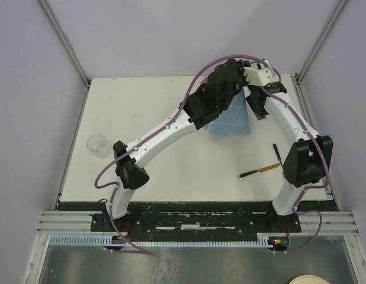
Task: Set the dinner table for one person
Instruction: Fold the napkin at the center of the board.
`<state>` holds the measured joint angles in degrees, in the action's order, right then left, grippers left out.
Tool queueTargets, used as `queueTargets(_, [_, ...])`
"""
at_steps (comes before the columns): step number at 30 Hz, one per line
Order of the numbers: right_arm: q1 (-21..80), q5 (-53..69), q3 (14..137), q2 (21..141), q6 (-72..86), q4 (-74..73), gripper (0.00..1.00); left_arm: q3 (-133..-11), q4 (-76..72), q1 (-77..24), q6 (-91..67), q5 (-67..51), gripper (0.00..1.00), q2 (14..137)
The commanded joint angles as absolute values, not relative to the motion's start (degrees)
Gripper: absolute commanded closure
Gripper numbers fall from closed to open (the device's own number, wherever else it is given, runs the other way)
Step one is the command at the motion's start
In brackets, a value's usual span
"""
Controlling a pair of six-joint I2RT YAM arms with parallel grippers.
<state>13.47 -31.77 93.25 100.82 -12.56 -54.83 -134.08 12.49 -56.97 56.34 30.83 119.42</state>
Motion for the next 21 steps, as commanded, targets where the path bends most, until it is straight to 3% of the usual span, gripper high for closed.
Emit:
queueTargets(1, [12.5, -32.6, 96.6, 101.7, -10.0, -55.3, 0.37, -137.2, 7.5, -58.4, 48.9, 33.3, 0.97, 112.9])
queueTargets(6, [12.4, -31.9, 98.1, 102.8, -9.7, -56.3, 0.37, -122.0, 12.2, -55.9, 45.9, 40.2, 0.97, 103.5])
queueTargets(21, [12.4, -26.8, 103.6, 107.1, -8.5, -60.3, 0.37, -74.6, 37.8, -49.4, 30.9, 33.2, 0.97, 70.6])
